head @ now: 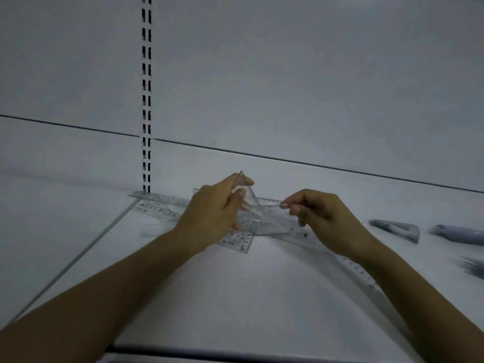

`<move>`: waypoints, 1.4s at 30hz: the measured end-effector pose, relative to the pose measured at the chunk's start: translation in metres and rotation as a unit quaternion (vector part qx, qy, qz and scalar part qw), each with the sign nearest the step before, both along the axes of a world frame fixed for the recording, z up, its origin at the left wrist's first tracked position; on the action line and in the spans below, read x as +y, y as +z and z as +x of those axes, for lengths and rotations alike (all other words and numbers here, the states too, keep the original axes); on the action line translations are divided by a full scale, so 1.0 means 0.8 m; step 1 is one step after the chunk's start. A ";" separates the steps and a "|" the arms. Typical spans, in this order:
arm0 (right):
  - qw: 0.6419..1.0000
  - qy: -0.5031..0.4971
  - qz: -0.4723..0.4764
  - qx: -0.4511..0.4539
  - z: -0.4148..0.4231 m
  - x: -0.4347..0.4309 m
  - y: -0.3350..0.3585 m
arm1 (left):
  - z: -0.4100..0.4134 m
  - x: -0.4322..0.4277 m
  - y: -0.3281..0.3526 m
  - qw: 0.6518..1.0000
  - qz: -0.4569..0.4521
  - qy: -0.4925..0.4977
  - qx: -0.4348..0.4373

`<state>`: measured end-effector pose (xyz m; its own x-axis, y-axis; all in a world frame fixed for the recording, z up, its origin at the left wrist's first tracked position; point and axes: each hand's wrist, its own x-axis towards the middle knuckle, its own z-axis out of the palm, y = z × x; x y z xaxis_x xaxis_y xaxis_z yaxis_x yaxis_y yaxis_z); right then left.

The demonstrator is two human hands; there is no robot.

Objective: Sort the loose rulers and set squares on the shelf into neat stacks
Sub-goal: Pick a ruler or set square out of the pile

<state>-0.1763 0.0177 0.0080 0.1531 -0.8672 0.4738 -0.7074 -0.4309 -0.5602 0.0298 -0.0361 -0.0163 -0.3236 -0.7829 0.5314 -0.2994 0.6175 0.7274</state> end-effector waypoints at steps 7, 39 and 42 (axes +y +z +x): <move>0.992 0.010 0.000 -0.129 0.012 -0.003 -0.007 | -0.009 0.007 0.007 0.967 0.206 -0.116 0.091; 0.951 0.113 0.189 -0.218 -0.114 0.104 0.089 | -0.129 0.071 0.090 0.978 0.012 -0.192 0.076; 0.964 0.068 0.183 -0.180 -0.182 0.127 0.100 | -0.202 0.090 0.093 0.971 0.018 -0.221 0.087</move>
